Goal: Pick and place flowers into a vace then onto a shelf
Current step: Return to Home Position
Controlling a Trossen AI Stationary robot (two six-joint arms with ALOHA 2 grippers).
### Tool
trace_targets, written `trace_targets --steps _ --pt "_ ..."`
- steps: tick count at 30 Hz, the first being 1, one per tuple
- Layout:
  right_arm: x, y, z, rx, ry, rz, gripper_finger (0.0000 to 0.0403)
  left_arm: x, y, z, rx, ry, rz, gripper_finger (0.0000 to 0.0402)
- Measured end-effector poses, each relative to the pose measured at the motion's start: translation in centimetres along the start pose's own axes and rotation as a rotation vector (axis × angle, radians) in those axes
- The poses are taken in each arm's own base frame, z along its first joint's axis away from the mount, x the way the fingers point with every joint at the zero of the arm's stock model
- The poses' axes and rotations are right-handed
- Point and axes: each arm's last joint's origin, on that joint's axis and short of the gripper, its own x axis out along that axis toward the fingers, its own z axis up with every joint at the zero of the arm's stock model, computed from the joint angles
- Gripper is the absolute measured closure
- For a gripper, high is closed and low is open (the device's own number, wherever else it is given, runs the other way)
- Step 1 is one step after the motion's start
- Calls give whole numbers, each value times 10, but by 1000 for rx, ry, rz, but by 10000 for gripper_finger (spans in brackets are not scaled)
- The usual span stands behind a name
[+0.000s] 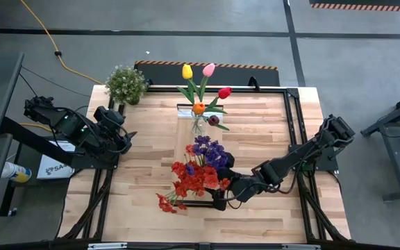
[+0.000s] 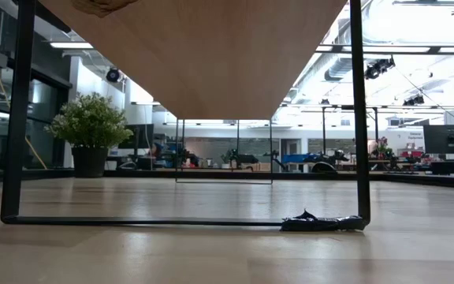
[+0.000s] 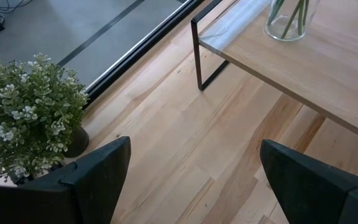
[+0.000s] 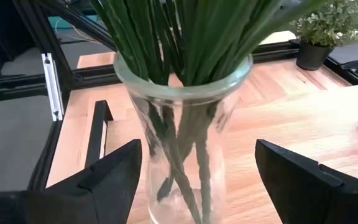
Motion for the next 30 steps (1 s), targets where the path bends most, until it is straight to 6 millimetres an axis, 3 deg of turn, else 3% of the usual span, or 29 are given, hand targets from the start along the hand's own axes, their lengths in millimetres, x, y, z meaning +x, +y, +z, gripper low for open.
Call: trace_targets --steps 5,10,21,30 --pt "-1 0 -1 -8 8 -1 100 0 0 0 6 1 -1 11" --pt "-14 0 0 -24 36 4 100 0 0 0 10 2 -2 11" --pt "-72 -12 2 11 122 -73 100 0 0 0 48 14 -11 11" --pt "-126 -32 -7 34 106 -258 100 -4 8 -4 85 87 -91 11"
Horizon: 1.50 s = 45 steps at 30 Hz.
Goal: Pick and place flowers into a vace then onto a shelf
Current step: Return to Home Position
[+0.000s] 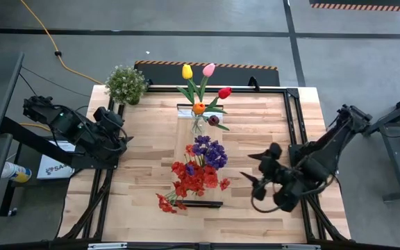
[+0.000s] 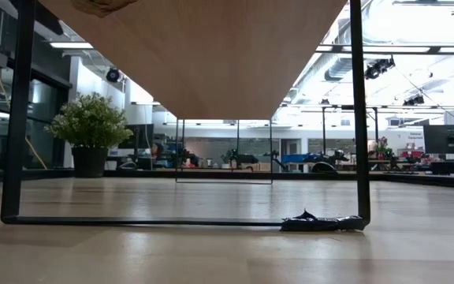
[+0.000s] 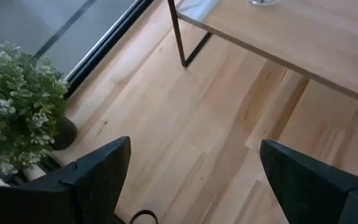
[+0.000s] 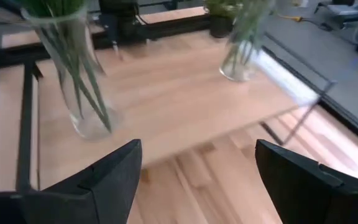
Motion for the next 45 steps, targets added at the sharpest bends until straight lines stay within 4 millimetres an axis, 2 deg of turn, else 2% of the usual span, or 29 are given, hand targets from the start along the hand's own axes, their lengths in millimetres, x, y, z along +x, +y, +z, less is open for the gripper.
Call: trace_targets --steps 5,10,15,21,26,31,37,45 --pt "-21 -11 -8 -57 71 39 100 -6 16 -5 -72 -30 -42 11" --pt "-39 -14 -13 -89 14 57 100 1 29 -22 -139 -43 -52 11" --pt "-55 -22 -16 -100 -21 69 100 20 23 -38 -163 -93 -118 11" --pt "-64 -38 -7 -90 -81 81 100 36 12 -45 -141 -183 -209 11" --pt "-60 -54 -3 -80 -90 50 100 38 7 -44 -125 -222 -251 11" --pt "-42 -76 -36 14 -113 71 100 37 5 -42 -92 -241 -268 11" --pt "-29 -95 -67 155 -217 233 100 37 5 -42 -84 -240 -266 11" --pt "-28 -119 -84 228 -381 497 100 35 2 -38 -77 -273 -302 11"
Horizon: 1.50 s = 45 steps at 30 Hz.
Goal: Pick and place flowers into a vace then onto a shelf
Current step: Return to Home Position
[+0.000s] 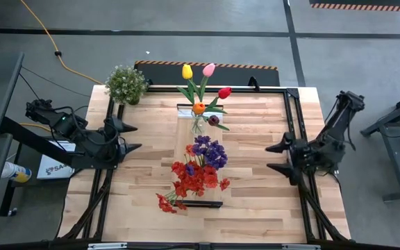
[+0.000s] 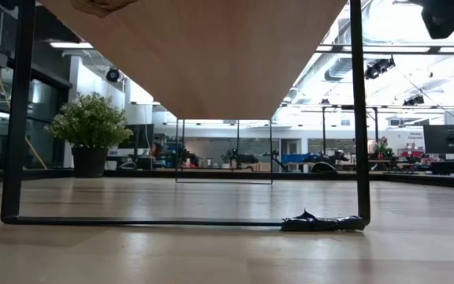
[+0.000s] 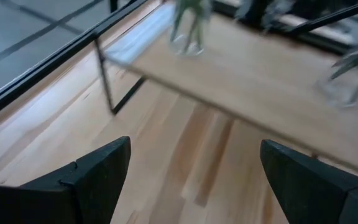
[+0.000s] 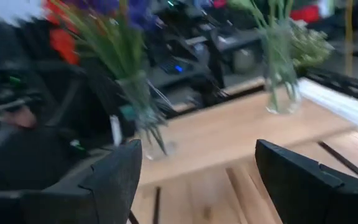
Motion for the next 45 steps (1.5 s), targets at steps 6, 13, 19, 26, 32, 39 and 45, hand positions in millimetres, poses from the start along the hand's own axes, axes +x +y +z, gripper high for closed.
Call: trace_targets --steps 6,13,19,26,32,39,45 --pt "-11 -14 3 -20 -87 63 100 14 -16 -1 77 -108 -134 11" --pt "-21 -24 13 -44 -143 76 100 22 -9 -15 60 -191 -145 11" --pt "-30 -36 20 -59 -179 80 100 14 5 -11 38 -288 -168 11" --pt "-42 -50 27 -101 -232 90 100 29 10 -18 36 -277 -136 11" --pt "-46 -54 28 -129 -238 104 100 47 15 -24 -3 -321 -159 11" --pt "-44 -53 24 -97 -219 127 100 53 24 -26 -26 -306 -121 11" --pt "-44 -53 24 -100 -223 122 100 39 30 -26 -29 -372 -160 11"
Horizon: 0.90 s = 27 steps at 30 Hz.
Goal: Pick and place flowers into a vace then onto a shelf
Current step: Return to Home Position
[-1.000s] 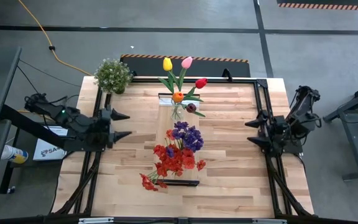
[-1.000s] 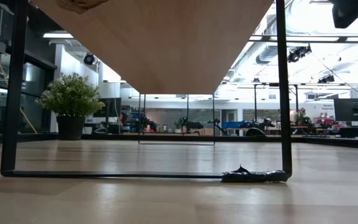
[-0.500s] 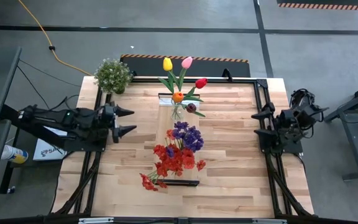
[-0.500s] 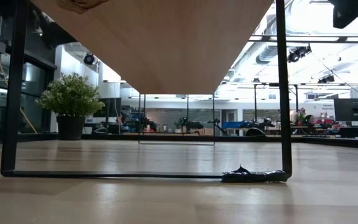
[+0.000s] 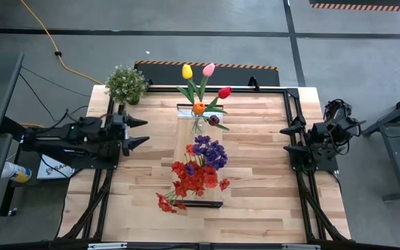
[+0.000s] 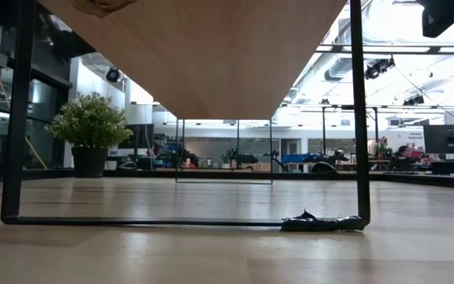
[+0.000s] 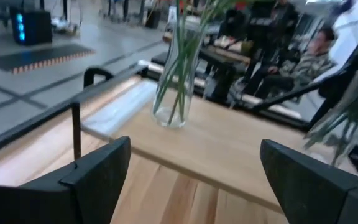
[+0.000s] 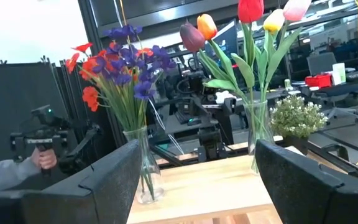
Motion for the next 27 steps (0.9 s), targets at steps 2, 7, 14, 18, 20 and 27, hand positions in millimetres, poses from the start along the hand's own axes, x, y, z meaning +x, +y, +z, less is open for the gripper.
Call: trace_targets --steps 2,7,14,18,20,27 --pt "0 0 0 -6 0 -2 100 -9 2 1 1 -34 -15 11" --pt "0 0 1 -2 -6 -4 100 -32 8 -1 -10 -91 -57 11" --pt "4 3 -15 19 -88 4 100 -35 9 -8 39 -54 -116 11" --pt "6 4 -46 47 -140 12 100 -32 9 -12 34 -44 -106 11" --pt "6 2 -59 68 -153 0 100 -33 9 -11 32 -50 -106 11" --pt "11 -6 -66 32 -161 -103 100 -32 9 -11 33 -51 -98 11"
